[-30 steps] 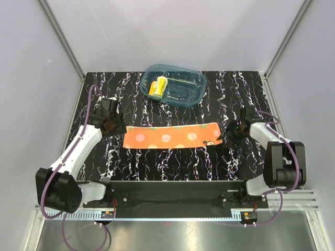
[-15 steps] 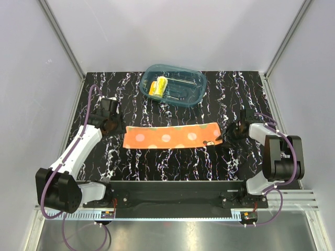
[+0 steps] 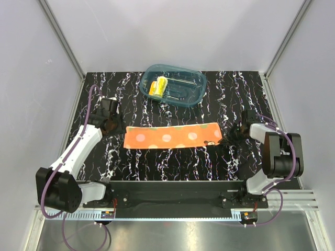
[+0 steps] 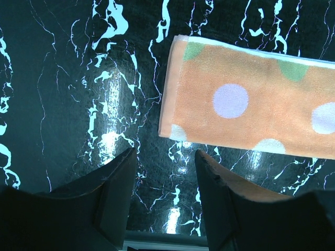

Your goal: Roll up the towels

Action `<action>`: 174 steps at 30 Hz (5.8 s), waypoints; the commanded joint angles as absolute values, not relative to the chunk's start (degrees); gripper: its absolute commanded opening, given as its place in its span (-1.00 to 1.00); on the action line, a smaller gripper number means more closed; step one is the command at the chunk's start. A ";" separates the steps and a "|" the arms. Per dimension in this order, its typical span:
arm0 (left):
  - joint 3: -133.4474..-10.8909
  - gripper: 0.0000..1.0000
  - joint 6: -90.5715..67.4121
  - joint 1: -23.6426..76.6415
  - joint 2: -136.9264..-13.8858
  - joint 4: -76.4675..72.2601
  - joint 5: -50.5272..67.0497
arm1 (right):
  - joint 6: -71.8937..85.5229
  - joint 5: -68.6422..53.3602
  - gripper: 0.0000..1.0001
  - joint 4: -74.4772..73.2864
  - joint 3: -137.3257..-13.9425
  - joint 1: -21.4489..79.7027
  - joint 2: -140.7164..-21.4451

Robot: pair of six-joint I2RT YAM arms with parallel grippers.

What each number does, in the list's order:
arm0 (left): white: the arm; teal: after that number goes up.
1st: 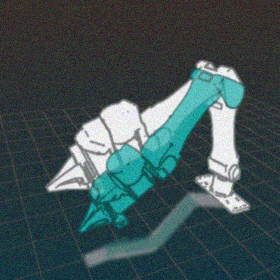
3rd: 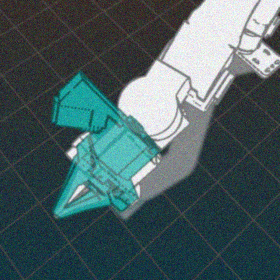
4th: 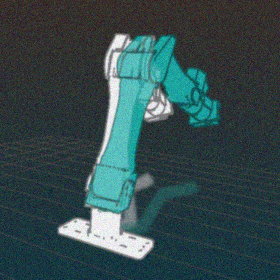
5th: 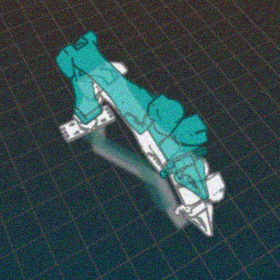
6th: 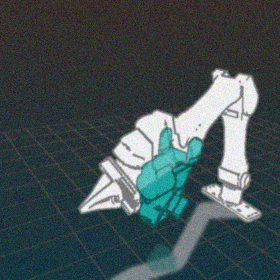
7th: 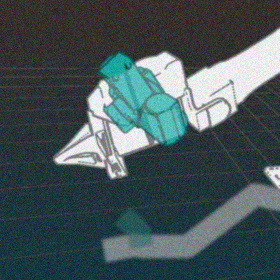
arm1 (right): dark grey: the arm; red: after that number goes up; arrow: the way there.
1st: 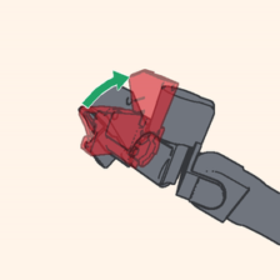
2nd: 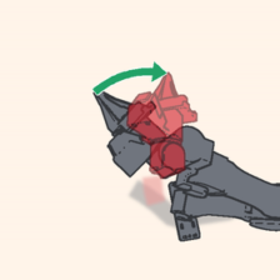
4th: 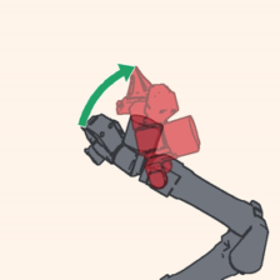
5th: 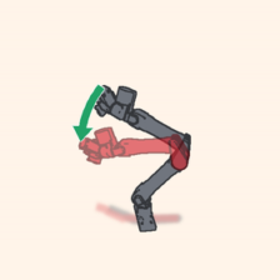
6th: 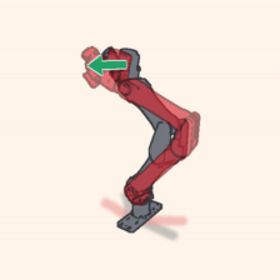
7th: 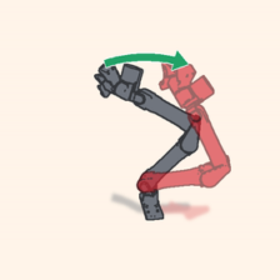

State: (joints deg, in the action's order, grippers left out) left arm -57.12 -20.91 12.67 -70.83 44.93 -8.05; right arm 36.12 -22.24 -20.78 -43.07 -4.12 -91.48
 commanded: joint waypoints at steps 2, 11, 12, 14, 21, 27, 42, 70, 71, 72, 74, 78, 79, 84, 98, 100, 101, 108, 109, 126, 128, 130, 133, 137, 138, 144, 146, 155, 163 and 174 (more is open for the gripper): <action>-56.87 0.06 -19.86 12.39 -70.93 43.50 -9.32 | 34.19 -17.85 -1.00 -24.24 -44.73 -5.44 -91.23; -57.04 0.06 -19.78 12.39 -70.66 43.15 -8.79 | 32.35 -0.37 -1.00 -37.25 -50.53 -5.89 -84.30; -57.04 0.06 -19.78 12.39 -70.66 43.15 -8.70 | 32.08 1.74 -1.00 -37.96 -50.97 -5.89 -83.50; -57.04 0.05 -19.78 12.39 -70.66 43.07 -8.53 | 31.91 4.38 -1.00 -39.98 -52.29 -5.89 -81.31; -57.22 0.05 -19.69 12.39 -70.49 43.07 -8.17 | 30.41 7.03 -1.00 -44.03 -56.95 -5.71 -77.87; -57.30 0.05 -19.69 12.39 -70.14 43.07 -8.00 | 30.06 9.05 -1.00 -46.84 -60.81 -1.95 -78.31; -57.22 0.05 -19.60 12.39 -69.35 43.15 -8.09 | 35.68 18.37 -1.00 -53.87 -71.71 17.39 -82.00; -57.22 0.06 -19.60 12.39 -68.38 43.33 -9.14 | 41.92 24.08 -1.00 -61.26 -101.16 47.72 -105.11; -57.13 0.06 -19.60 12.39 -68.38 43.33 -9.14 | 42.10 24.00 -1.00 -61.17 -101.86 48.51 -105.55; -57.13 0.06 -19.60 12.39 -68.38 43.33 -9.14 | 42.01 23.82 -1.00 -61.00 -102.13 49.04 -105.90; -57.13 0.06 -19.60 12.39 -68.47 43.33 -9.23 | 42.10 23.64 -1.00 -60.91 -102.92 50.35 -107.31; -57.13 0.06 -19.69 12.39 -68.47 43.33 -9.32 | 42.10 23.29 -1.00 -61.08 -105.29 52.20 -109.86; -57.13 0.06 -19.69 12.31 -68.47 43.33 -9.32 | 42.10 23.29 -1.00 -61.00 -105.64 52.56 -110.82; -57.13 0.06 -19.69 12.39 -68.55 43.42 -9.32 | 41.84 23.12 -1.00 -61.00 -108.01 54.58 -113.99; -57.13 0.07 -19.69 12.30 -68.82 43.42 -9.40 | 39.82 20.39 -1.00 -54.67 -107.75 58.18 -122.60; -57.13 0.07 -19.69 12.31 -68.91 43.42 -9.40 | 39.55 19.87 -1.00 -53.53 -107.75 58.53 -123.92; -57.13 0.07 -19.69 12.30 -68.91 43.50 -9.40 | 39.55 19.60 -1.00 -53.35 -107.93 58.71 -124.45; -57.04 0.07 -19.69 12.39 -69.08 43.51 -9.67 | 38.15 17.32 -1.00 -48.79 -107.40 59.59 -126.82; -57.04 0.07 -19.69 12.31 -69.17 43.51 -9.75 | 38.14 16.97 -1.00 -48.43 -107.32 59.59 -127.52; -57.30 0.08 -20.65 12.30 -71.54 44.03 -12.57 | 32.61 13.97 0.19 -41.75 -99.76 59.94 -117.72; -57.92 0.07 -21.18 12.30 -72.16 44.21 -11.95 | 32.17 14.41 0.24 -41.14 -97.40 60.03 -113.58; -58.27 0.04 -21.88 12.48 -72.60 43.95 -9.94 | 31.99 15.81 0.36 -40.96 -95.72 59.85 -107.16; -59.59 0.00 -23.02 14.75 -73.39 43.95 -9.67 | 32.08 17.14 0.48 -41.66 -92.38 59.33 -99.69; -62.13 -0.03 -24.52 21.17 -75.93 43.25 -10.02 | 33.13 17.58 0.51 -43.76 -85.46 55.48 -92.39; -63.70 -0.03 -25.39 24.05 -77.94 43.24 -10.28 | 34.00 16.80 0.49 -43.86 -83.78 53.81 -90.11; -67.50 0.06 -26.19 32.07 -86.22 38.95 -7.65 | 34.54 9.58 0.19 -41.57 -68.92 38.34 -84.38; -68.11 0.10 -26.02 32.87 -89.20 37.19 -6.16 | 33.93 8.88 0.18 -41.49 -66.37 36.31 -84.90; -71.89 0.11 -26.02 33.75 -99.31 32.96 -2.90 | 32.17 4.13 0.13 -36.31 -62.32 30.76 -93.16; -72.25 0.08 -26.10 33.84 -102.48 31.82 -2.03 | 31.38 3.51 0.09 -34.28 -62.23 30.15 -99.49; -69.87 -0.20 -28.39 34.37 -103.97 29.18 1.13 | 31.29 3.52 0.07 -32.87 -59.77 29.97 -101.51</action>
State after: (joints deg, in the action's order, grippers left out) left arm -69.93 -27.14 34.13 -104.20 32.58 -1.54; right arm 32.16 3.62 -34.04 -60.99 30.35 -100.40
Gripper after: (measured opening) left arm 0.422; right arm 0.535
